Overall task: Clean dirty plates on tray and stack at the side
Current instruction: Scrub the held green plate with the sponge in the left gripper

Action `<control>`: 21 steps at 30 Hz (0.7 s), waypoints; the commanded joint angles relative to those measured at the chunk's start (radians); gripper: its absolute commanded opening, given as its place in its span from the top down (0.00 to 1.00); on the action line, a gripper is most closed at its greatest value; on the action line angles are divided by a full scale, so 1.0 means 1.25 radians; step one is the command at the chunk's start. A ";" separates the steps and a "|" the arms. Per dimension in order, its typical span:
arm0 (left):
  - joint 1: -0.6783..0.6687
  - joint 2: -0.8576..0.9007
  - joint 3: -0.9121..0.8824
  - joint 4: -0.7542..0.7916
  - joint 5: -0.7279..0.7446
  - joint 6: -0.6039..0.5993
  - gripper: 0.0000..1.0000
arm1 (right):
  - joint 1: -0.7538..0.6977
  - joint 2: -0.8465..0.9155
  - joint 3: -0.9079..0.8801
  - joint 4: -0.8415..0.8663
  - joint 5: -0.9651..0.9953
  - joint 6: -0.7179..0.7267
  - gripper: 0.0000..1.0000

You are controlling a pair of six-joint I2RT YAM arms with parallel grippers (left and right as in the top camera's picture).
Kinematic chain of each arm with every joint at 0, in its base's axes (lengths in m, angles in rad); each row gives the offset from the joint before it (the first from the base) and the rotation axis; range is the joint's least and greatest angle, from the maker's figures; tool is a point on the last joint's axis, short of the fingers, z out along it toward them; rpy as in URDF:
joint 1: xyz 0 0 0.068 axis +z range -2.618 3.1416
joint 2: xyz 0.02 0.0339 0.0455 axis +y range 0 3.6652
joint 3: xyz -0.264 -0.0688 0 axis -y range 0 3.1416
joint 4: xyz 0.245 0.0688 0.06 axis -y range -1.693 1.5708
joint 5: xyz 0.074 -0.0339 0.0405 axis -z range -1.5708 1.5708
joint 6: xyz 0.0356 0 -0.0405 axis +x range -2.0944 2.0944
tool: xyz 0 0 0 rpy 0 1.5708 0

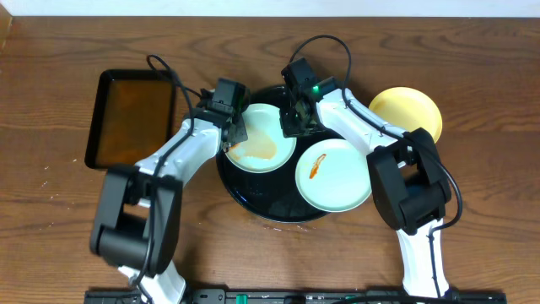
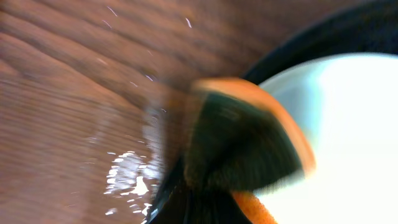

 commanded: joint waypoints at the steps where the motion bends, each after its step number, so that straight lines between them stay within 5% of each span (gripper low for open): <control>1: -0.016 -0.077 -0.010 -0.004 -0.064 0.011 0.92 | -0.005 0.026 -0.026 -0.012 0.054 0.011 0.98; 8: -0.095 -0.060 -0.010 0.004 0.056 -0.055 0.92 | -0.005 0.026 -0.026 -0.009 0.054 0.011 0.98; 21: -0.119 0.085 -0.011 0.008 0.063 -0.067 0.92 | -0.005 0.026 -0.026 -0.015 0.054 0.011 0.98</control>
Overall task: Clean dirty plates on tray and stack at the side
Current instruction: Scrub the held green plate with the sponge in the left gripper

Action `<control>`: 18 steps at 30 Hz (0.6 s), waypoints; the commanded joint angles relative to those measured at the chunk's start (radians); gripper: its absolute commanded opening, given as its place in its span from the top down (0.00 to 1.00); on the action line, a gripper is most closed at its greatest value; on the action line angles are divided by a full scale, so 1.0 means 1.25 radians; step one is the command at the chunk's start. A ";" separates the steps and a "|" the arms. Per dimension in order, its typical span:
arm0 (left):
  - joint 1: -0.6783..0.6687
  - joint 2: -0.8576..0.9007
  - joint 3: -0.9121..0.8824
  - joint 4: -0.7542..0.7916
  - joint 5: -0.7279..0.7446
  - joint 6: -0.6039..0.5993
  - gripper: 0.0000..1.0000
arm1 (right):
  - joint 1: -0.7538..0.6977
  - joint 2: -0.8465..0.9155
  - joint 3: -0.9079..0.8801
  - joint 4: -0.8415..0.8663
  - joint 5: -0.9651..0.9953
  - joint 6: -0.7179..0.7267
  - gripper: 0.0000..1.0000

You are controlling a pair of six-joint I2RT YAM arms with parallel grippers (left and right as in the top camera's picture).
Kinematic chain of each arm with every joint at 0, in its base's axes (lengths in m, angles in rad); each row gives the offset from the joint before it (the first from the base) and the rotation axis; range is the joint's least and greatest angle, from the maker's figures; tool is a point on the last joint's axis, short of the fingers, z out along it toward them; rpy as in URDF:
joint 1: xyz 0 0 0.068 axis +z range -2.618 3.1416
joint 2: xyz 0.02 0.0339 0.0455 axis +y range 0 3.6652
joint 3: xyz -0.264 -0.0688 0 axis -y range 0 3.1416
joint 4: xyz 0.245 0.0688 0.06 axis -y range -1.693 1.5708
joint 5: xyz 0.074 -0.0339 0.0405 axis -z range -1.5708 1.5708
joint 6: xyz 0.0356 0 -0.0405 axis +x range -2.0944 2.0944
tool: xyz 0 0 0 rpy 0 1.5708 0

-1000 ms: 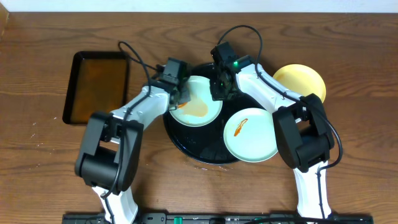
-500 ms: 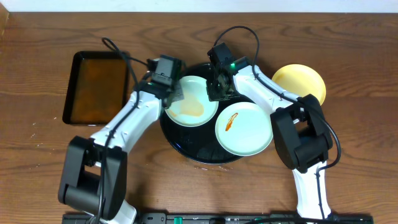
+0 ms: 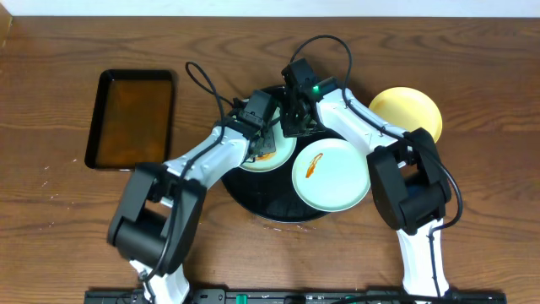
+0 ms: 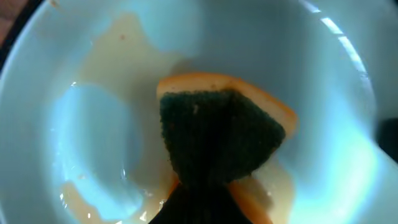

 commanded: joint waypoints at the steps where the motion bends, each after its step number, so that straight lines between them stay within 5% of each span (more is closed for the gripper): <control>1: 0.013 0.040 -0.009 -0.024 0.002 -0.006 0.93 | -0.005 0.026 -0.025 -0.014 0.053 0.008 0.98; 7: 0.046 0.032 -0.009 -0.059 -0.016 0.070 0.93 | -0.005 0.026 -0.025 -0.016 0.053 0.008 0.99; 18: 0.076 -0.036 0.001 -0.113 -0.293 0.177 0.93 | -0.005 0.026 -0.025 -0.015 0.053 0.008 0.99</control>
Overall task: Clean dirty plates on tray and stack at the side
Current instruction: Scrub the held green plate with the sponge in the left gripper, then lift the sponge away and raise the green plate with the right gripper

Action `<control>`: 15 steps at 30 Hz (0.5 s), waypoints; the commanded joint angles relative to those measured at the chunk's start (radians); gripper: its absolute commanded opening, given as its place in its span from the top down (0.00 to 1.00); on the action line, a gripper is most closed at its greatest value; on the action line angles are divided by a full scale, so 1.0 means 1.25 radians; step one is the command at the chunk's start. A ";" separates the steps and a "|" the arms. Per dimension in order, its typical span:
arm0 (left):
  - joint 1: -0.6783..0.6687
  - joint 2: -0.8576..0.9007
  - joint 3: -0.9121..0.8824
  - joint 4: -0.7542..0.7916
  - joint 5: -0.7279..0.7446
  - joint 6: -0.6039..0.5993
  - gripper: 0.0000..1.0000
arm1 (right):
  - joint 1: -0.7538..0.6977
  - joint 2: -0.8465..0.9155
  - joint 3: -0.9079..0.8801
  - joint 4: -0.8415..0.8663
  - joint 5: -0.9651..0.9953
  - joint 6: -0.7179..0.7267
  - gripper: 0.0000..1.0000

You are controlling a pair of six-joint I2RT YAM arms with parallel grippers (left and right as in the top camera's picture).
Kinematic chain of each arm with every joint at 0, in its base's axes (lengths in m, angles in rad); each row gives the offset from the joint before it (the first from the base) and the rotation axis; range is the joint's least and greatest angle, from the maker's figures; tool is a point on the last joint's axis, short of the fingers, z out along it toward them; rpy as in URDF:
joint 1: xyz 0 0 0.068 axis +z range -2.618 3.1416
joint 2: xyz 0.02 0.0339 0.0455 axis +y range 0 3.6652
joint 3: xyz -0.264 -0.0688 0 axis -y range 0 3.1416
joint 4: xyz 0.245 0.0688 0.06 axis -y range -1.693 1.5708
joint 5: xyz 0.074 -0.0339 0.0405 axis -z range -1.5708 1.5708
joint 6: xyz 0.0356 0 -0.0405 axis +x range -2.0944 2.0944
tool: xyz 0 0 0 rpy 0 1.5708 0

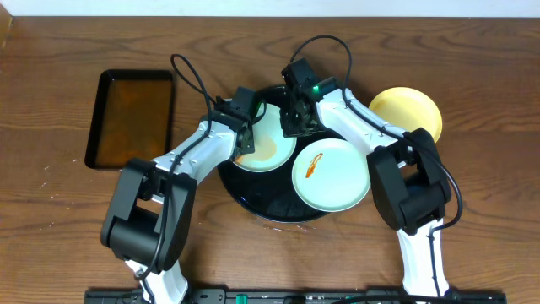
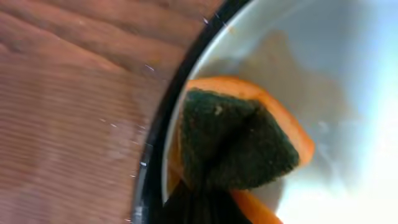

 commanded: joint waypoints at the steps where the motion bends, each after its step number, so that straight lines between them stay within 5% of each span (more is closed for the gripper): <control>1: 0.013 -0.033 -0.007 -0.014 -0.163 0.074 0.92 | -0.005 0.026 -0.025 -0.015 0.053 0.008 0.98; 15: 0.014 -0.354 0.003 -0.039 -0.183 0.026 0.92 | -0.005 0.016 -0.009 -0.034 0.052 0.008 0.99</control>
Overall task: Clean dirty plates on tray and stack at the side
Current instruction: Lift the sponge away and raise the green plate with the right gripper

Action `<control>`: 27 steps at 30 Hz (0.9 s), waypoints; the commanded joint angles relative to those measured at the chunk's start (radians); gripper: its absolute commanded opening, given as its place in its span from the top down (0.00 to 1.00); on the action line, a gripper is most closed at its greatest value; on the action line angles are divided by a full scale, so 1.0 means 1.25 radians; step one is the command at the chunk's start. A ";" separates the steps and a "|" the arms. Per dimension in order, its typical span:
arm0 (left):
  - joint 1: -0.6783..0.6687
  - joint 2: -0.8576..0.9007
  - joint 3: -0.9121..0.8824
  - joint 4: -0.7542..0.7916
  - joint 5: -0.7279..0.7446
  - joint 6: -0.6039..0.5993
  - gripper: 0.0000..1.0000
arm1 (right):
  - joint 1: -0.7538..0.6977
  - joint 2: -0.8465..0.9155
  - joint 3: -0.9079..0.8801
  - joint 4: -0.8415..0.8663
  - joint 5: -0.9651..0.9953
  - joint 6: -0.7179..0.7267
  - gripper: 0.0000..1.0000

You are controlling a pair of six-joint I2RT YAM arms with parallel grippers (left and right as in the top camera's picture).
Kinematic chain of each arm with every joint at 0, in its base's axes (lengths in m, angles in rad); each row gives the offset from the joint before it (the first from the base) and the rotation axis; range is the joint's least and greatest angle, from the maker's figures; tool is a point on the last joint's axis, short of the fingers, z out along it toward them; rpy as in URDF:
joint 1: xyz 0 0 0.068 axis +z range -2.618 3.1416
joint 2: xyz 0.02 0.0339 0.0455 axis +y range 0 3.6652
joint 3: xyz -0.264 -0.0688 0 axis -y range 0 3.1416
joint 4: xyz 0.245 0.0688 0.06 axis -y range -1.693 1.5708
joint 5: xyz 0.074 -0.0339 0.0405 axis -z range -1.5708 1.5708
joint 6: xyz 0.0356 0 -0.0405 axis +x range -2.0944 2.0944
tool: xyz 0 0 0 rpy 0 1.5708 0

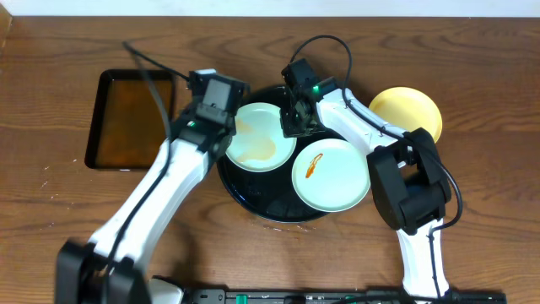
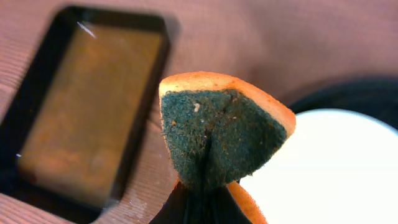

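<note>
My left gripper [image 1: 215,95] is raised over the left edge of the round black tray [image 1: 253,207] and is shut on a folded orange-and-green sponge [image 2: 221,134]. The pale plate [image 1: 260,137] on that tray carries a thin brown smear; in the left wrist view this plate [image 2: 339,168] lies below and to the right of the sponge. A second pale plate [image 1: 332,175] has an orange stain. My right gripper [image 1: 295,116] rests at the first plate's right rim; how its fingers stand is hidden.
A rectangular black tray [image 1: 131,118] holding brownish liquid lies at the left, and in the left wrist view the same tray [image 2: 87,124] sits beyond the sponge. A yellow plate [image 1: 407,112] lies on the table right of the round tray.
My left gripper, with the sponge, was low at the smeared plate's left rim. Now it is lifted clear of the plate, over the tray's left edge. The right arm has not moved.
The sponge was first at the plate's left rim, then in the middle of the plate on the brown sauce, then back at the left rim. The dark sauce patch has become a thin smear. Now the sponge is lifted off.
</note>
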 commanded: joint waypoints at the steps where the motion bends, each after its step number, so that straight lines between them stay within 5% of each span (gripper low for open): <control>1: 0.004 -0.078 0.003 -0.021 -0.025 -0.023 0.93 | -0.005 0.010 -0.003 -0.034 0.048 0.008 0.99; 10: 0.068 -0.103 -0.010 -0.116 0.038 -0.041 0.92 | 0.003 -0.121 0.024 -0.059 0.096 -0.016 0.99; 20: 0.074 -0.103 -0.025 -0.121 0.065 -0.105 0.92 | 0.093 -0.273 0.024 -0.087 0.531 -0.071 0.99; 27: 0.074 -0.103 -0.025 -0.121 0.080 -0.107 0.92 | 0.192 -0.294 0.024 -0.040 0.904 -0.229 0.99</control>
